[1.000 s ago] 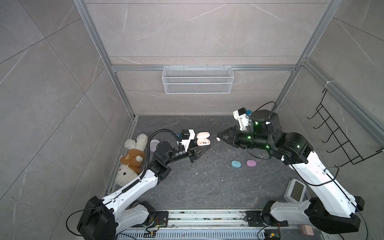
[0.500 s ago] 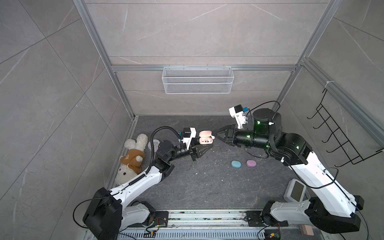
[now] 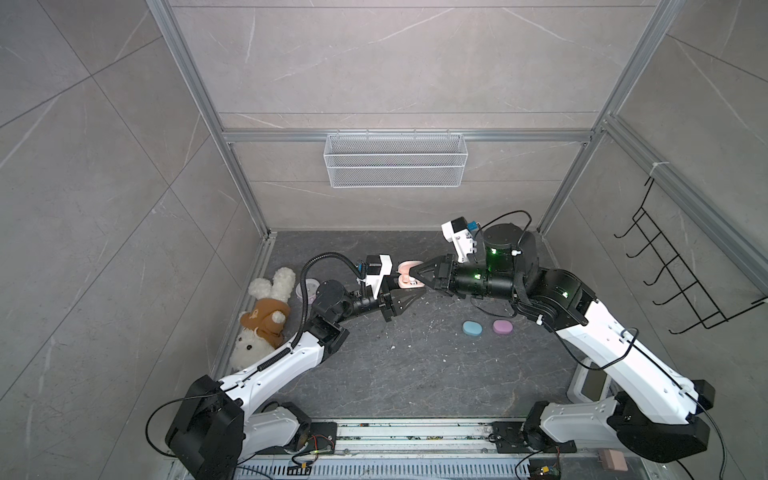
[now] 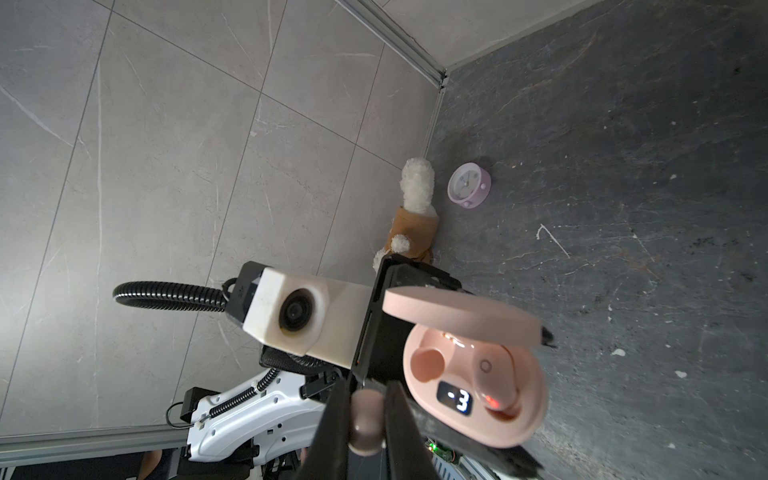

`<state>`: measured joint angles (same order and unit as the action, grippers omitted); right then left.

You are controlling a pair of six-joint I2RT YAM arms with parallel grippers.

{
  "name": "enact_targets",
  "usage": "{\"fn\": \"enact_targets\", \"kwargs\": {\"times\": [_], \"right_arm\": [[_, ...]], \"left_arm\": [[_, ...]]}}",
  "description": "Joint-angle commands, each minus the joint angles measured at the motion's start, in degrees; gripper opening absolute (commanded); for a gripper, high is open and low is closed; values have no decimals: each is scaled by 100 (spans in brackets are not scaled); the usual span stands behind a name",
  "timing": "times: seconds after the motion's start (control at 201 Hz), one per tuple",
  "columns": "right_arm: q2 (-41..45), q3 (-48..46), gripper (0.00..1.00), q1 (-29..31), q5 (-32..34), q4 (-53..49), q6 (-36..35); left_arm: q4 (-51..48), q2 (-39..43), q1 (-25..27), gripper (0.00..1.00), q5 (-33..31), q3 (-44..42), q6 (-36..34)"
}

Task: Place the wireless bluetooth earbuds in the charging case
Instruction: 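Press the earbud into the empty slot of the pink case with the right gripper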

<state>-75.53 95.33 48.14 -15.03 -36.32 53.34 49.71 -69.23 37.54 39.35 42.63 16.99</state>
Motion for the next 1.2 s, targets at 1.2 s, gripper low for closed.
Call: {"fn": "enact_targets", "kwargs": {"times": [1.2], "right_arm": [[-114, -456, 14, 117, 119, 643, 309]], "left_arm": [[-16, 371, 52, 20, 128, 280, -171]]}}
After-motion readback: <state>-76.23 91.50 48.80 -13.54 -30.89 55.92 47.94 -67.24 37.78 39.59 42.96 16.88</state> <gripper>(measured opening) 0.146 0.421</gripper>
